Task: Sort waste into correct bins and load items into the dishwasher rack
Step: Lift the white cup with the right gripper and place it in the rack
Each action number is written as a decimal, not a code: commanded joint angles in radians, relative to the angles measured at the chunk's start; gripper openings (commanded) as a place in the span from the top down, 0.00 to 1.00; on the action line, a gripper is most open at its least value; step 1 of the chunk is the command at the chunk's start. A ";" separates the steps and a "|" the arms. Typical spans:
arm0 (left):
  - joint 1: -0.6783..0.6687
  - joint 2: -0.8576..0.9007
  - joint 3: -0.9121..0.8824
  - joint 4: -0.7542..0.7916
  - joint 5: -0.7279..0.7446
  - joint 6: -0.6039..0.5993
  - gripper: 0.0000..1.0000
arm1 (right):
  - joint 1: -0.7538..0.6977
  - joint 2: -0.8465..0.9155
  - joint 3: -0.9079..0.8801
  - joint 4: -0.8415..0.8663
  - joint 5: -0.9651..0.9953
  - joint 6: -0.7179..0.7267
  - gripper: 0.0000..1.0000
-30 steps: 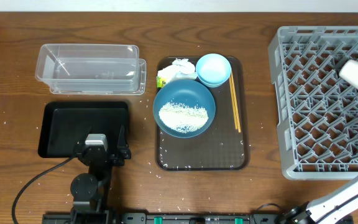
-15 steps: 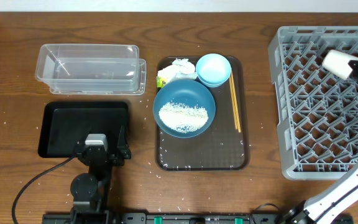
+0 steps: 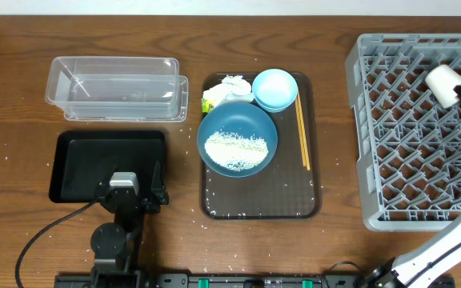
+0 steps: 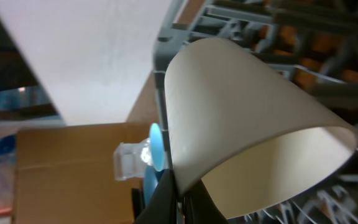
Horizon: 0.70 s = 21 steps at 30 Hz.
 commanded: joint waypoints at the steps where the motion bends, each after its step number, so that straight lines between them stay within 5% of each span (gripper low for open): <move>1: 0.006 -0.005 -0.018 -0.035 -0.011 0.006 0.09 | -0.031 -0.049 -0.004 -0.001 0.230 0.056 0.99; 8: 0.006 -0.005 -0.018 -0.035 -0.011 0.006 0.09 | -0.027 -0.187 -0.004 -0.005 0.508 0.174 0.90; 21: 0.006 -0.005 -0.018 -0.035 -0.011 0.006 0.10 | 0.034 -0.386 -0.004 -0.014 0.570 0.223 0.90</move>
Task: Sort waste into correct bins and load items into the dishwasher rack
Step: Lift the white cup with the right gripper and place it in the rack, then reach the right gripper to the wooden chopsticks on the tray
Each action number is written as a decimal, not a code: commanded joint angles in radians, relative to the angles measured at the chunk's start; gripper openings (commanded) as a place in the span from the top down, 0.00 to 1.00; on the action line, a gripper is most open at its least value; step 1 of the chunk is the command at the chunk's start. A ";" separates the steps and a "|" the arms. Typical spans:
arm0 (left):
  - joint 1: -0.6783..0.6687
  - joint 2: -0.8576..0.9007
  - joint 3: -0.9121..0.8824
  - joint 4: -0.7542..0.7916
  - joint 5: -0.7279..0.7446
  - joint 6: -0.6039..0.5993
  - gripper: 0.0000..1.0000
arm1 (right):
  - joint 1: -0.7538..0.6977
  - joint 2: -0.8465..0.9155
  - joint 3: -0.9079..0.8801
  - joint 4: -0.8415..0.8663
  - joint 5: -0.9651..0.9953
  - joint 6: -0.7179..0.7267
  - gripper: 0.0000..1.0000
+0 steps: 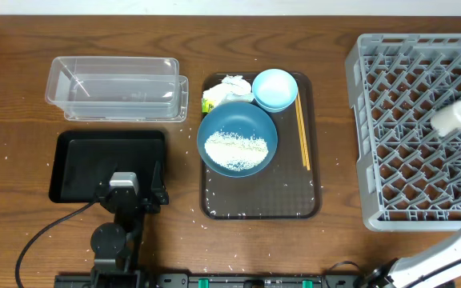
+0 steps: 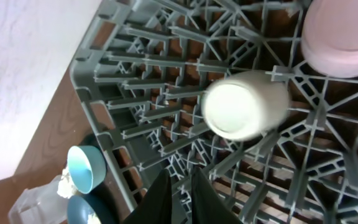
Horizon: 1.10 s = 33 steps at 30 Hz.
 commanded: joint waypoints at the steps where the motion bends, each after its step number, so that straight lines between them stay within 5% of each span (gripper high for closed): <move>1: 0.006 -0.005 -0.018 -0.035 -0.011 0.006 0.09 | 0.049 -0.086 0.000 -0.001 0.055 0.022 0.89; 6: 0.006 -0.005 -0.018 -0.035 -0.011 0.006 0.09 | 0.148 -0.154 0.000 0.002 0.089 0.029 0.84; 9: 0.006 -0.005 -0.018 -0.035 -0.011 0.006 0.09 | 0.259 -0.171 0.000 -0.006 0.088 -0.047 0.52; 11: 0.006 -0.005 -0.018 -0.035 -0.011 0.006 0.09 | 0.362 -0.170 -0.001 -0.017 0.089 -0.099 0.48; 15: 0.006 -0.005 -0.018 -0.035 -0.011 0.006 0.10 | 0.580 -0.150 -0.002 -0.015 0.197 -0.101 0.59; 20: 0.006 -0.005 -0.018 -0.035 -0.011 0.006 0.10 | 0.850 -0.088 -0.002 0.034 0.554 0.031 0.53; 24: 0.006 -0.005 -0.018 -0.035 -0.011 0.006 0.10 | 0.978 -0.014 -0.002 0.032 0.757 0.129 0.58; 30: 0.006 -0.005 -0.018 -0.035 -0.011 0.006 0.09 | 1.071 0.120 -0.002 0.004 0.760 0.169 0.84; 33: 0.006 -0.005 -0.018 -0.035 -0.011 0.006 0.10 | 1.085 0.171 -0.002 -0.021 0.668 0.170 0.89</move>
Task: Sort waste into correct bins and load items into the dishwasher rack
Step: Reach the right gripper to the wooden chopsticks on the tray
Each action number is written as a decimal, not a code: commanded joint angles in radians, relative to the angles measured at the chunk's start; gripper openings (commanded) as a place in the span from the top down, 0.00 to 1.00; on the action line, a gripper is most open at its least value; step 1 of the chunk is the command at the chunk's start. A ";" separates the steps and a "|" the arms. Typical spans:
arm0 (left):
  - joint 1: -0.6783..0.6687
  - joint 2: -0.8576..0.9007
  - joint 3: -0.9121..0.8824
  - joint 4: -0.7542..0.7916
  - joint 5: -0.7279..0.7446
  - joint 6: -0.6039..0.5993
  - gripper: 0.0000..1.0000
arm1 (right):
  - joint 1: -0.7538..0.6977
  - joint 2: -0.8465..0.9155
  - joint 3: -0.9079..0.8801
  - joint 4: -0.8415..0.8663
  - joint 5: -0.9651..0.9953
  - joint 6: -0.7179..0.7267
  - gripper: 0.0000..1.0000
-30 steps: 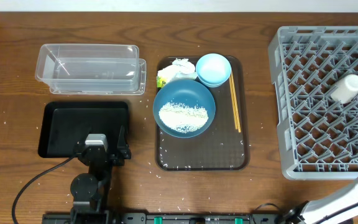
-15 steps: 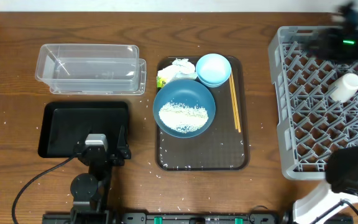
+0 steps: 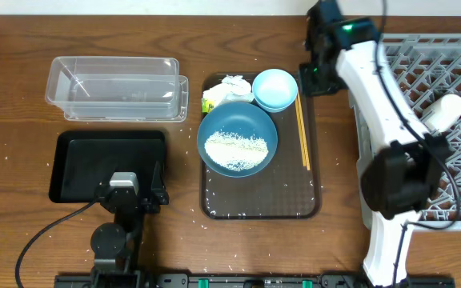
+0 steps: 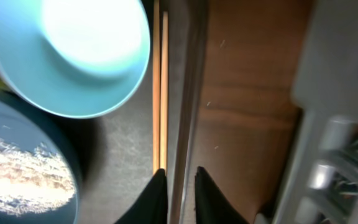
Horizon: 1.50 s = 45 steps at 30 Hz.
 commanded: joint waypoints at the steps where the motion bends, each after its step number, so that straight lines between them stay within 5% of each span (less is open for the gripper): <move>1: 0.006 -0.004 -0.018 -0.035 -0.011 0.006 0.09 | 0.016 0.050 0.000 -0.016 -0.057 0.026 0.88; 9: 0.006 -0.004 -0.018 -0.035 -0.011 0.006 0.09 | 0.047 0.154 -0.002 -0.074 -0.070 0.006 0.85; 14: 0.006 -0.004 -0.018 -0.035 -0.011 0.006 0.09 | 0.053 0.167 -0.040 -0.077 -0.070 -0.002 0.71; 33: 0.006 -0.004 -0.018 -0.035 -0.011 0.006 0.09 | 0.079 0.167 -0.190 0.067 -0.081 -0.001 0.79; 45: 0.006 -0.004 -0.018 -0.035 -0.011 0.006 0.09 | 0.087 0.167 -0.232 0.131 -0.063 0.000 0.75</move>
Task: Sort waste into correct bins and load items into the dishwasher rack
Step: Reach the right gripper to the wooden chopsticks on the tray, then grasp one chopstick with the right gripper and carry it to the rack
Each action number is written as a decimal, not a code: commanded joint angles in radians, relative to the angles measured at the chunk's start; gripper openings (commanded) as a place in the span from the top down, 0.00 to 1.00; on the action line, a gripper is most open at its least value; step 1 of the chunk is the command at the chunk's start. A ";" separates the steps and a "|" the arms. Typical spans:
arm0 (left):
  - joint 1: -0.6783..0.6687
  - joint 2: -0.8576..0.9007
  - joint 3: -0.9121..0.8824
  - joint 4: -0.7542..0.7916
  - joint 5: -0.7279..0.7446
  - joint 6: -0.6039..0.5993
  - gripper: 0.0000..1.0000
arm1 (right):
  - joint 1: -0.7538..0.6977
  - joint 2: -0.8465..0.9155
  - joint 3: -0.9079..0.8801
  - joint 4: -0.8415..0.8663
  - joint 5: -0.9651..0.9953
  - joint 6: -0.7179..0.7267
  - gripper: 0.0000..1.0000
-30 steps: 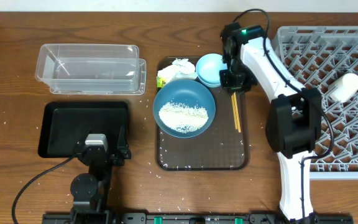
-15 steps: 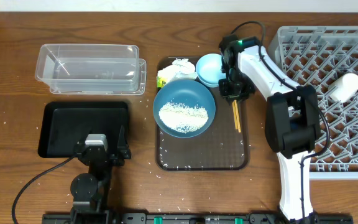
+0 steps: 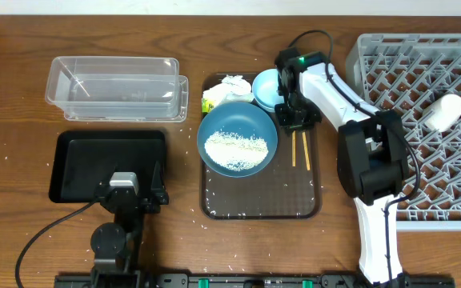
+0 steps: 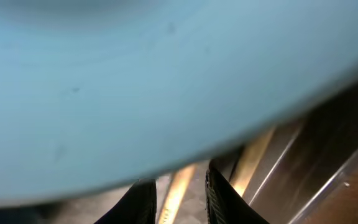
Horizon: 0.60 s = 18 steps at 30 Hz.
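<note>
My right gripper point(image 3: 293, 120) is low over the brown tray point(image 3: 261, 204), just beside the small light-blue bowl point(image 3: 267, 86). In the right wrist view that bowl point(image 4: 135, 74) fills the top, and the gripper point(image 4: 180, 182) is open with one chopstick point(image 4: 174, 190) between its fingers; the other chopstick point(image 4: 248, 160) lies outside the right finger. Both chopsticks point(image 3: 299, 150) show past the gripper, slightly apart. A big blue bowl of rice point(image 3: 237, 141) sits mid-tray. White tissue point(image 3: 230, 86) and a yellow-green scrap point(image 3: 208, 102) lie at the tray's far left. My left gripper point(image 3: 126, 190) rests by the black bin.
The grey dishwasher rack point(image 3: 374, 72) stands at the right with a white cup point(image 3: 446, 108) lying in it and a pink item at the frame edge. A clear plastic container point(image 3: 114, 86) and a black bin point(image 3: 106, 160) stand at the left.
My right gripper was higher over the tray's right edge by the chopsticks' far end. Now it is down beside the small bowl, astride one chopstick, and the two chopsticks lie slightly apart.
My right gripper first held the white cup over the rack. Then the cup lay in the rack and the gripper was off it. Later the arm was across at the tray's right edge, and now it is low at the chopsticks. The left arm has stayed put.
</note>
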 commanded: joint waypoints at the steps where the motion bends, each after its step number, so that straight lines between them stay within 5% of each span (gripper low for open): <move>1: 0.006 -0.005 -0.018 -0.035 -0.011 0.006 0.10 | 0.008 0.013 -0.039 0.029 0.012 -0.003 0.75; 4: 0.006 -0.005 -0.018 -0.035 -0.011 0.006 0.09 | 0.008 0.013 -0.074 0.055 0.013 0.014 0.80; 7: 0.006 -0.005 -0.018 -0.035 -0.011 0.006 0.10 | 0.008 0.011 -0.076 0.054 0.012 0.025 0.97; 18: 0.006 -0.005 -0.018 -0.035 -0.011 0.006 0.10 | -0.047 -0.120 0.100 -0.091 0.013 0.008 0.97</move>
